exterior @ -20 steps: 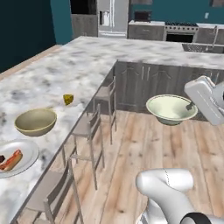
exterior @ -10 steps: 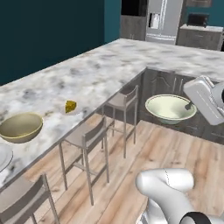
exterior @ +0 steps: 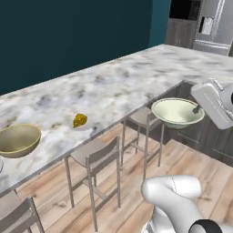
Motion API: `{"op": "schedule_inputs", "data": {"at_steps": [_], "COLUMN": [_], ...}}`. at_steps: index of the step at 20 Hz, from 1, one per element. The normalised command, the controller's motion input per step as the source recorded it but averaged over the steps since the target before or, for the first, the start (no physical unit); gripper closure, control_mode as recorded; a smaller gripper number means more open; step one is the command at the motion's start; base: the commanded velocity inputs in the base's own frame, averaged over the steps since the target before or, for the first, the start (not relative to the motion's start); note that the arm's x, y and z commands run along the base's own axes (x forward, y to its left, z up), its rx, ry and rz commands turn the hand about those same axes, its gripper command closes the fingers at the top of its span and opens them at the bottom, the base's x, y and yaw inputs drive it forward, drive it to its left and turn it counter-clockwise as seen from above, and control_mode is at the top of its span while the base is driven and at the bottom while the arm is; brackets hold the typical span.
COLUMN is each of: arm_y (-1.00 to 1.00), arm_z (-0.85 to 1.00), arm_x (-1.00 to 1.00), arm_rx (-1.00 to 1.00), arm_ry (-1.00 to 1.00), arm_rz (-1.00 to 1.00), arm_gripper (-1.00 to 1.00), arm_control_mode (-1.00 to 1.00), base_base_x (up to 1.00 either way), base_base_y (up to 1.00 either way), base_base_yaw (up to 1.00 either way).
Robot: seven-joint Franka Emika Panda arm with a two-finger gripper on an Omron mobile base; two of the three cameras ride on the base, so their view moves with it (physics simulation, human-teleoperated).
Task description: Take the smaller bowl and place it next to the appetizer plate on the dining counter , and place the larger bowl next to the plate with cooked food.
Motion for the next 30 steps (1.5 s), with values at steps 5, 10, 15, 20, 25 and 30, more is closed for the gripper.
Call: {"op": "schedule_inputs", "data": {"at_steps": [5,10,15,20,25,30], "arm_y": [0.0,0.0,0.0,0.0,0.0,0.0], "arm_z": [0.0,0.0,0.0,0.0,0.0,0.0], "arm_x": [0.0,0.0,0.0,0.0,0.0,0.0], "arm_rx": [0.0,0.0,0.0,0.0,0.0,0.0], "arm_ry": [0.0,0.0,0.0,0.0,0.0,0.0], "arm_rz": [0.0,0.0,0.0,0.0,0.0,0.0], "arm_gripper": [1.0,1.0,1.0,1.0,1.0,1.0], "arm_control_mode": [1.0,1.0,1.0,1.0,1.0,1.0], "base_base_x": [0.66,0.65,0.75,0.72,0.51,0.29], "base_base_y": [-0.12,-0.15,-0.4,-0.54,-0.45,-0.08], "base_base_yaw": [0.43,0.48,0.56,0.58,0.54,0.34]}}
